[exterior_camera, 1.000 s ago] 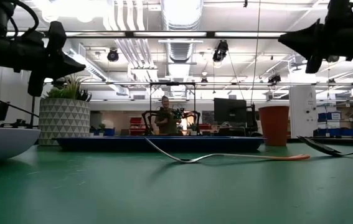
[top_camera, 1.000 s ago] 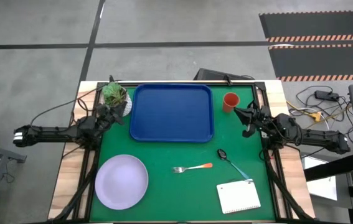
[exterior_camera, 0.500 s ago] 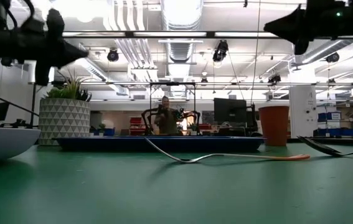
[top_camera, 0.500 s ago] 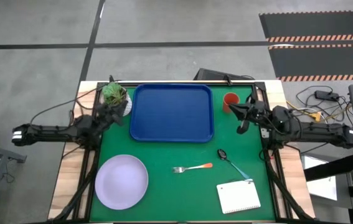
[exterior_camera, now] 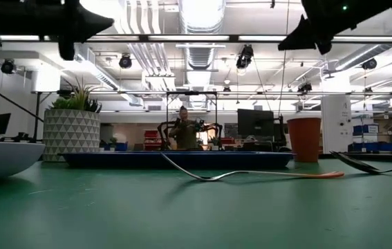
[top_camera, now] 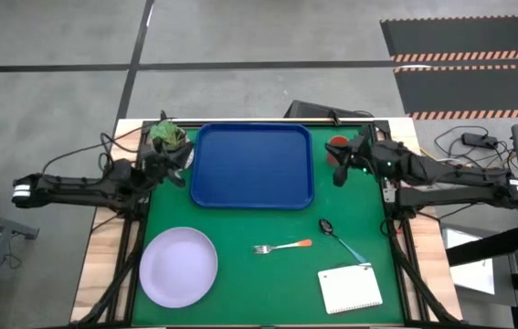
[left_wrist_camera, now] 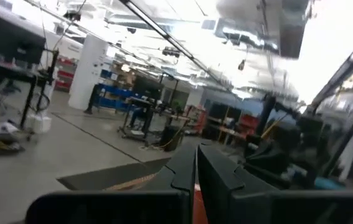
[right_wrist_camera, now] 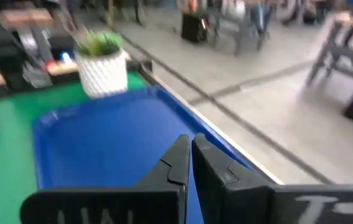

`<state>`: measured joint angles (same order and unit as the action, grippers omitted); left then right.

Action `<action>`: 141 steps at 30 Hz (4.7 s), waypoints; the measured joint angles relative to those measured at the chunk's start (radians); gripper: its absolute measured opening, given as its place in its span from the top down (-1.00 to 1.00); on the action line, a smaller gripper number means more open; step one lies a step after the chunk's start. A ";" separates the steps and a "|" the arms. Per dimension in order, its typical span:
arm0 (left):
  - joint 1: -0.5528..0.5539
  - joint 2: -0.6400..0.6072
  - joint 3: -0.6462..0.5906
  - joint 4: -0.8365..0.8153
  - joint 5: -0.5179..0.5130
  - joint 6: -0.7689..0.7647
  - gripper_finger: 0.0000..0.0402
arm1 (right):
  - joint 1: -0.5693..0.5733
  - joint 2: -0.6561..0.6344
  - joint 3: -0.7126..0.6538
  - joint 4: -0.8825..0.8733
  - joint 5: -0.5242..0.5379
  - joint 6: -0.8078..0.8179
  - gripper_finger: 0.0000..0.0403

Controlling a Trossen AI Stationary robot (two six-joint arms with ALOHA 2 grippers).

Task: Pick and place plate/cup/fork/spoon on tray
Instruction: Put the orange cup on the blue tray

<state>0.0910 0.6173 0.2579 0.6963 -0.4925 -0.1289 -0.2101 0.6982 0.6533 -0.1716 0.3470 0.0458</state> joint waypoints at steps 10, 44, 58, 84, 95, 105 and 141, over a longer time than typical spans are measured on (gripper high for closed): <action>0.000 0.107 0.140 0.003 0.002 0.221 1.00 | -0.125 0.156 0.242 -0.414 -0.011 0.112 0.96; 0.001 0.089 0.128 0.043 -0.002 0.357 1.00 | -0.474 0.586 0.422 -0.707 -0.321 0.324 0.09; 0.001 0.085 0.128 0.055 -0.002 0.428 1.00 | -0.462 0.699 0.420 -0.706 -0.319 0.366 0.11; 0.001 0.079 0.128 0.056 -0.001 0.433 1.00 | -0.462 0.749 0.439 -0.734 -0.293 0.363 0.95; 0.001 0.070 0.128 0.056 0.001 0.432 1.00 | -0.416 0.766 0.673 -0.782 -0.290 0.352 0.96; 0.001 0.067 0.128 0.059 0.001 0.432 1.00 | -0.345 0.922 0.875 -0.844 -0.283 0.251 0.96; 0.001 0.047 0.128 0.059 -0.002 0.433 1.00 | -0.307 1.282 1.128 -0.863 -0.267 0.011 0.96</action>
<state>0.0917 0.6647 0.3862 0.7557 -0.4946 0.3042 -0.5171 1.9800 1.7809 -1.0346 0.0804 0.0572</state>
